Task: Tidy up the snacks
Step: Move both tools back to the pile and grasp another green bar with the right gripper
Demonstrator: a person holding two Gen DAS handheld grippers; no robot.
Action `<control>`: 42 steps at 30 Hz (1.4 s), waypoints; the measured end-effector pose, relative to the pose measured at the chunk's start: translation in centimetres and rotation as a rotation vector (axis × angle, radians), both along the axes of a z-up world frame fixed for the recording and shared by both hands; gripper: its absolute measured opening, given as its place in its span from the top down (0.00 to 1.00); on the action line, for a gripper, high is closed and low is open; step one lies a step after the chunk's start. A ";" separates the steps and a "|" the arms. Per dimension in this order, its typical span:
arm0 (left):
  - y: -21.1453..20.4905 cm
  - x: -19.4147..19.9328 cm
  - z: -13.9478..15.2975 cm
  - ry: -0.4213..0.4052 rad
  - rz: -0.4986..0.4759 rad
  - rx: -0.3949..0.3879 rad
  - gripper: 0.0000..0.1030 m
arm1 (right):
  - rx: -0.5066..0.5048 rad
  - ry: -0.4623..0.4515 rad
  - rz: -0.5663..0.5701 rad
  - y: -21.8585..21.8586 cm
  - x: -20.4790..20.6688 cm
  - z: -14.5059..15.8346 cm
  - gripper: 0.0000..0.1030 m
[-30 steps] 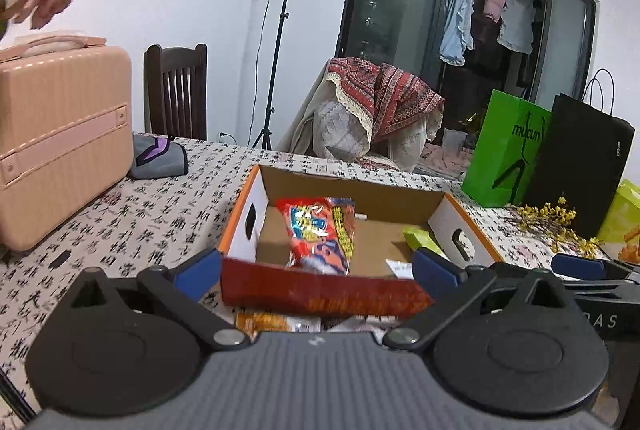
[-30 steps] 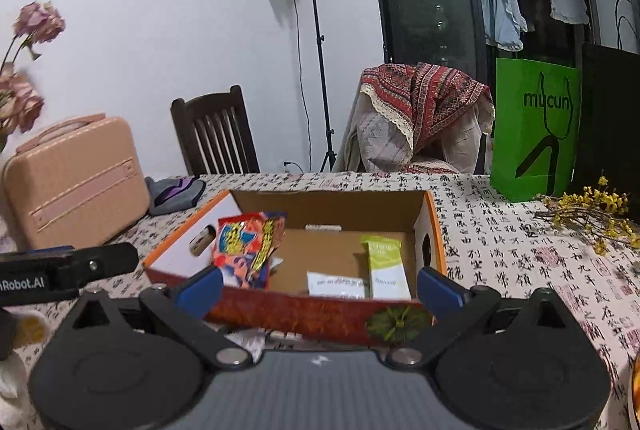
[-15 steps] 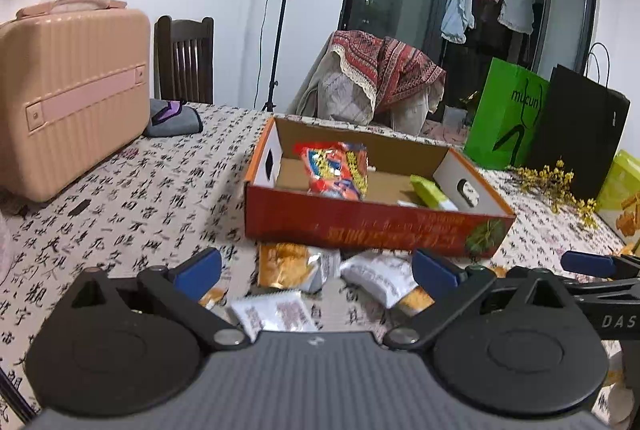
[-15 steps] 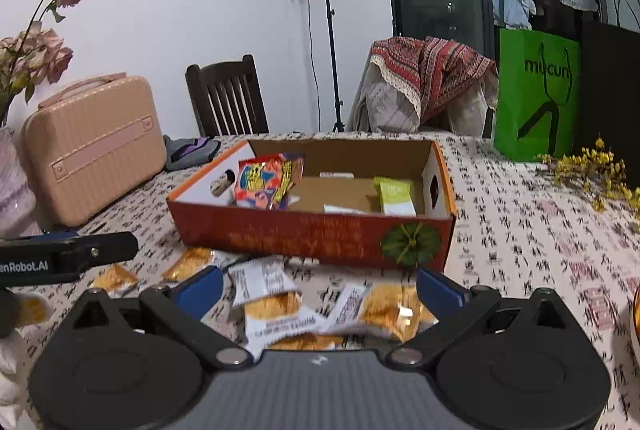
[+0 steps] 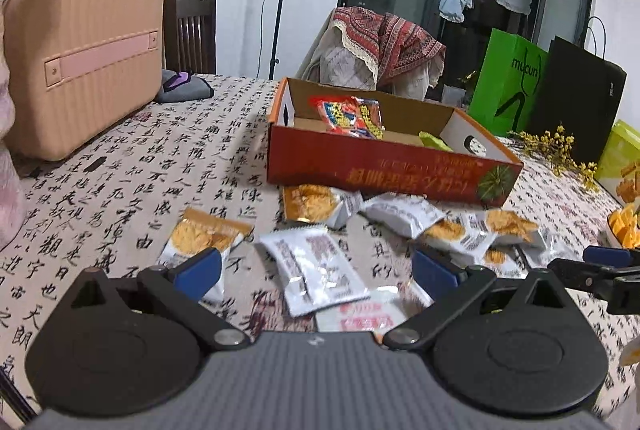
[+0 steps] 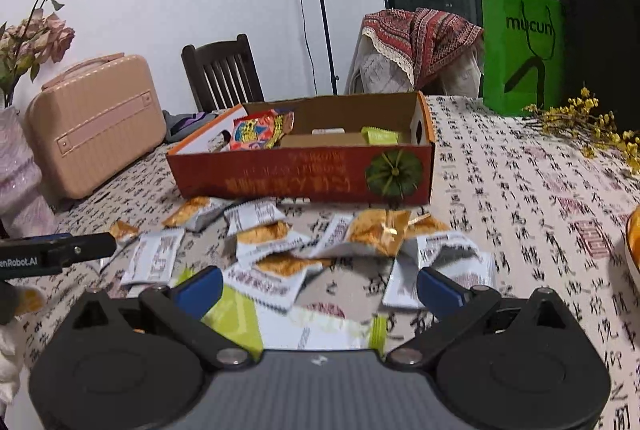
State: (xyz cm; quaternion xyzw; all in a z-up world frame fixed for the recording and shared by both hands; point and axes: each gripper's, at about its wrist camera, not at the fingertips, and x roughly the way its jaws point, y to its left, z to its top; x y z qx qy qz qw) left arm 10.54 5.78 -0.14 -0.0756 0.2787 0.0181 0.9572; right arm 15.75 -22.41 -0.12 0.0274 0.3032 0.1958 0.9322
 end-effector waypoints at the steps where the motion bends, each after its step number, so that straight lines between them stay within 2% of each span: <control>1: 0.1 -0.2 -0.1 0.001 -0.001 0.000 0.00 | -0.002 0.001 0.002 -0.1 -0.2 -0.2 0.00; 10: 0.5 -1.0 -1.2 0.022 -0.016 -0.010 0.00 | -0.049 0.025 0.070 0.6 -2.3 -1.7 0.00; 21: 1.4 -1.2 -1.4 0.026 0.012 -0.017 0.00 | -0.267 -0.057 0.191 5.4 -0.8 -3.0 0.00; 23: 1.7 -1.3 -1.4 0.025 0.020 -0.019 0.00 | -0.274 -0.060 0.218 5.8 -0.2 -3.2 0.03; 25: 2.0 -1.3 -1.4 0.025 0.028 -0.023 0.00 | -0.255 -0.044 0.245 6.1 0.4 -3.2 0.22; 27: 2.2 -1.3 -1.4 0.026 0.033 -0.026 0.00 | -0.226 -0.023 0.233 5.9 1.0 -3.2 0.29; 30: 2.3 -1.2 -1.6 0.027 0.034 -0.028 0.00 | -0.143 0.014 0.210 4.5 1.8 -2.9 0.56; 34: 2.4 -1.0 -1.8 0.040 0.033 -0.036 0.00 | -0.074 0.022 0.173 2.5 2.2 -2.5 0.67; 39: 2.0 -0.8 -2.1 0.047 0.025 -0.037 0.00 | 0.039 0.017 0.137 0.2 2.1 -1.9 0.77; 42: 1.9 -0.6 -2.2 0.052 0.026 -0.035 0.00 | 0.036 -0.007 0.119 -0.1 1.6 -1.7 0.81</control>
